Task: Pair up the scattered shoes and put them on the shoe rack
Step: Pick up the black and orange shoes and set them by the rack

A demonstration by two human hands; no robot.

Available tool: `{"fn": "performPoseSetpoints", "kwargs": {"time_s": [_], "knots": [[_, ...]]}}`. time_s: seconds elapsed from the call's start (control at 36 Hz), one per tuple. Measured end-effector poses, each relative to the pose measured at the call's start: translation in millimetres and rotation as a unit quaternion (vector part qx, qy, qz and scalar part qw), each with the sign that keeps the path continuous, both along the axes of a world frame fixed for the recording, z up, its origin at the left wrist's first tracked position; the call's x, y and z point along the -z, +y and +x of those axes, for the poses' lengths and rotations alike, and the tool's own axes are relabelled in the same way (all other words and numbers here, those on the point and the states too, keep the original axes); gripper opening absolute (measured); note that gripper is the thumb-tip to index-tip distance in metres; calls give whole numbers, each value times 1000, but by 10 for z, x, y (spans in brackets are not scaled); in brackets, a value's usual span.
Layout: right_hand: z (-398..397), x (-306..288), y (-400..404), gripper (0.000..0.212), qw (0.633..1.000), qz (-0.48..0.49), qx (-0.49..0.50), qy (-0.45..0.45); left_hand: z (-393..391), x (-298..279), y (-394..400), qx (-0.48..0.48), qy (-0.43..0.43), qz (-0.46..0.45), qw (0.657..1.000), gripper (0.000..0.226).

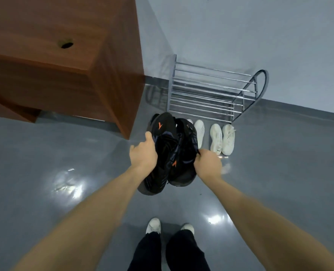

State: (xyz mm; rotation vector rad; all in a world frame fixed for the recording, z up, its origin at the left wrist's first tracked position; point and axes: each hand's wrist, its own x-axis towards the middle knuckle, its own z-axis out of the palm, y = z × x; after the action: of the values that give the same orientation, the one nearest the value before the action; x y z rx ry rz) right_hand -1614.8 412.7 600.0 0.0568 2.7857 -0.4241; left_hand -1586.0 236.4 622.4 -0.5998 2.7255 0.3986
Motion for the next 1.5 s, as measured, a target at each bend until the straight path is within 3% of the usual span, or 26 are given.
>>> {"fn": "performPoseSetpoints", "kwargs": {"time_s": [0.36, 0.64, 0.81, 1.03, 1.28, 1.42, 1.5], "knots": [[-360, 1377, 65, 18, 994, -41, -2, -99, -194, 1540, 36, -79, -49, 56, 994, 25], [-357, 3086, -211, 28, 981, -73, 84, -156, -124, 3194, -262, -83, -60, 52, 993, 17], [-338, 4264, -293, 24, 975, -122, 124, -141, -206, 4302, -463, -117, -26, 72, 990, 14], [-271, 5404, -336, 24, 970, -171, 144, -94, -385, 5420, -612, -125, -16, 74, 989, 19], [-255, 6061, -474, 23, 973, -180, 147, -18, -483, 6167, -610, -133, 34, 79, 987, 18], [-260, 6219, -511, 23, 968, -198, 144, -48, -529, 6331, -642, -128, 43, 86, 987, 22], [-251, 6279, -524, 23, 971, -207, 99, -72, -522, 6415, -655, -140, 6, 143, 980, 34]]}}
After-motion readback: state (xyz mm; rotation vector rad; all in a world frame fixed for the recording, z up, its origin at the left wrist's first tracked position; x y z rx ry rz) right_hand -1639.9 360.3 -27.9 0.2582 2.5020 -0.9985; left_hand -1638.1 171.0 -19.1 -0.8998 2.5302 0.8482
